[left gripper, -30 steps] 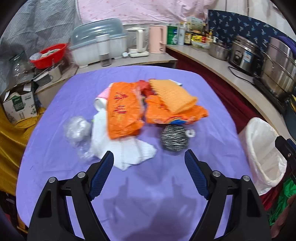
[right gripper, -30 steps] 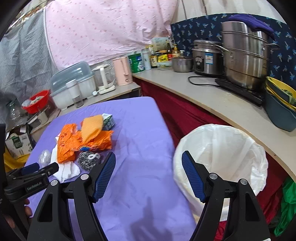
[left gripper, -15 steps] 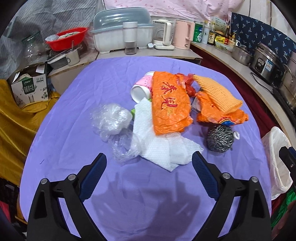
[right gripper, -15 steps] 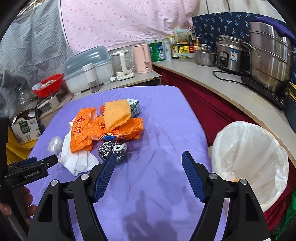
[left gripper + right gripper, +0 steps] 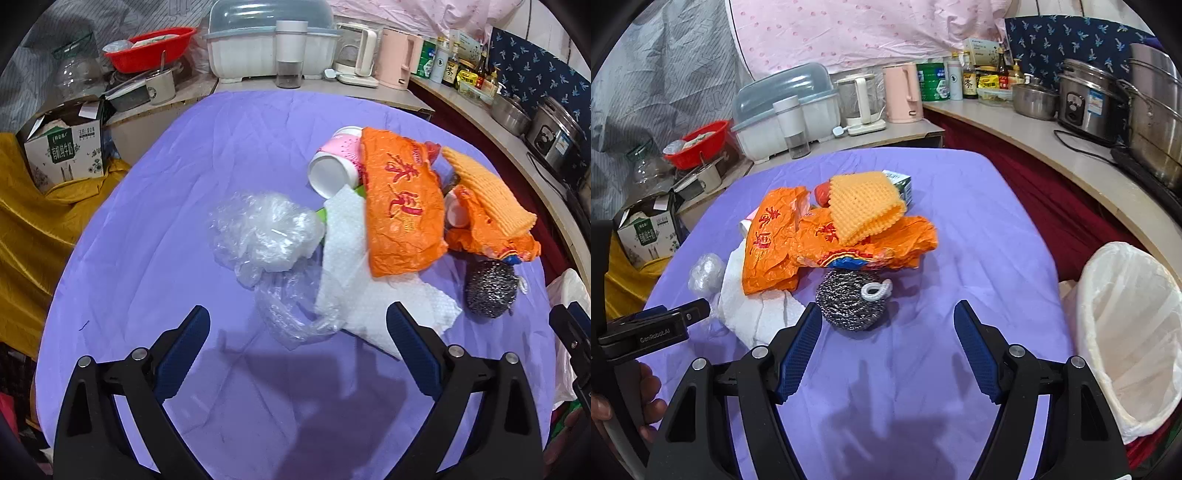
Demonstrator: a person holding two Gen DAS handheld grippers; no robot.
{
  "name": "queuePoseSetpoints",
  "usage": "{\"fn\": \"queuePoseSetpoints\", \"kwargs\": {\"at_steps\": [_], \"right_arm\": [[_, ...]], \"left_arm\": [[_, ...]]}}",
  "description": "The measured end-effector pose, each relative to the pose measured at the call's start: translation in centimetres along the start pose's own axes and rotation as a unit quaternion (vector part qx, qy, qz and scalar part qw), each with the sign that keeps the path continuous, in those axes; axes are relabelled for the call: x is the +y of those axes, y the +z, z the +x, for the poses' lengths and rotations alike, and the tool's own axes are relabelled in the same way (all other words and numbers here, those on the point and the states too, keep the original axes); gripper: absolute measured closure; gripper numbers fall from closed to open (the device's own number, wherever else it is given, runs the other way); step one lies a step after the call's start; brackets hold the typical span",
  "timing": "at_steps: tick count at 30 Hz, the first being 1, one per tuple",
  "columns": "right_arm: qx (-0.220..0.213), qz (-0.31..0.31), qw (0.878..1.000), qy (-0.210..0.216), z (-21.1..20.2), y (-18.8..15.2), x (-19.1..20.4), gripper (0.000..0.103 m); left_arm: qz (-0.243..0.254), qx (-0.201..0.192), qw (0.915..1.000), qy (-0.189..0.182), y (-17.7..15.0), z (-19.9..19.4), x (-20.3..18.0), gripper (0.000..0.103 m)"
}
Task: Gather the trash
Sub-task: 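Return both tools to the trash pile on the table, then grasp the clear plastic bag with the left tool while the right grasps the steel scrubber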
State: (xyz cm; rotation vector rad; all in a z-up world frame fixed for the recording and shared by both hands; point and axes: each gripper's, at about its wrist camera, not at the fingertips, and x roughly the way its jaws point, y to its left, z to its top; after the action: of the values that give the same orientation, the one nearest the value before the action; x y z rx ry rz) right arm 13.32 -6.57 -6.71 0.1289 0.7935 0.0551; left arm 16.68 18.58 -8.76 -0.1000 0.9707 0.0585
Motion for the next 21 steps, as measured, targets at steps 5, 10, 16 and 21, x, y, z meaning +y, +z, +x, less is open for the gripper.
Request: {"fn": "queuePoseSetpoints", "kwargs": {"at_steps": [5,10,16,21], "right_arm": [[0.015,0.006,1.000,0.013,2.3,0.3,0.7,0.032],[0.028,0.007,0.999,0.017,4.2,0.6,1.2,0.032],[0.036,0.006,0.999,0.017,5.9,0.7,1.7,0.032],[0.039,0.006,0.999,0.022,6.7,0.8,2.0,0.032]], "left_arm": [[-0.008,0.011,0.9999,-0.005,0.1,0.7,0.8,0.011],[-0.003,0.020,0.9996,-0.020,-0.5,0.9,0.5,0.011],[-0.012,0.026,0.9995,-0.016,-0.6,1.6,1.3,0.011],[-0.044,0.011,0.9988,-0.015,1.3,1.7,3.3,0.011]]}}
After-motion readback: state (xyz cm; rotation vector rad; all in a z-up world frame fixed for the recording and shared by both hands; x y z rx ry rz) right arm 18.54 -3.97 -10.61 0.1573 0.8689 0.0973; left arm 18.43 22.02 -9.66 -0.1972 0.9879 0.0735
